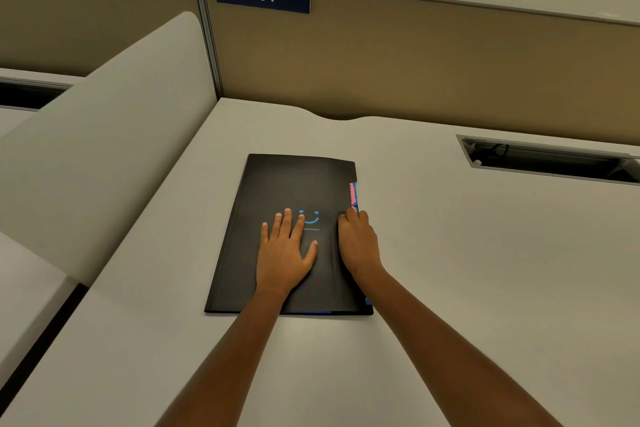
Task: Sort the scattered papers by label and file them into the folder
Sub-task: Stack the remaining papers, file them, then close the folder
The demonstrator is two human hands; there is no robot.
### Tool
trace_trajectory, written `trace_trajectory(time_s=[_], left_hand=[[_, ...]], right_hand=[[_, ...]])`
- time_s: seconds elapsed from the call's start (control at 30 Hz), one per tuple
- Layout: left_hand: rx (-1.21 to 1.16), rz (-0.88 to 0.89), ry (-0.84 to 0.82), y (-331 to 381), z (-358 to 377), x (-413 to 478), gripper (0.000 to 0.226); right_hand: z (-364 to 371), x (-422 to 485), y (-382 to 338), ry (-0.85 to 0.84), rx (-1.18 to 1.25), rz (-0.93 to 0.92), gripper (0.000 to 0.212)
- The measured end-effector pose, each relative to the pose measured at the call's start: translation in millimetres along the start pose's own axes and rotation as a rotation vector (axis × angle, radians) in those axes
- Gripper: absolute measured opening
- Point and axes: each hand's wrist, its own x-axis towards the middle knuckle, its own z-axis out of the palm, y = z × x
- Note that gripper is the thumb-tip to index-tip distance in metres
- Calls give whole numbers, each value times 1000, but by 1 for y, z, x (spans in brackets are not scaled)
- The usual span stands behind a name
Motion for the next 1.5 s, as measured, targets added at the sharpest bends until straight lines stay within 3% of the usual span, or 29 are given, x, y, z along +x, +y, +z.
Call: trace_trajectory(time_s=[0.23, 0.53, 0.77, 1.13, 1.27, 1.5], left_hand=[[-15, 3, 0, 1, -3, -1, 88], [-23, 1, -5, 1, -4, -1, 88], [-19, -9, -14, 2, -4, -1, 89], [-10, -13, -22, 2, -3, 0, 88], [-2, -21, -39, 2, -4, 1, 75], [-14, -16, -29, 2, -4, 0, 90]], right_hand=[[-13, 4, 10, 16, 91, 45, 33], [-18, 9, 17, 8, -14, -44, 38], [-23, 13, 21, -1, 205, 52, 36], [-18, 5, 23, -33, 49, -67, 36], [-19, 0, 21, -76, -44, -128, 43], [-25, -7, 20, -116, -38, -138, 48]])
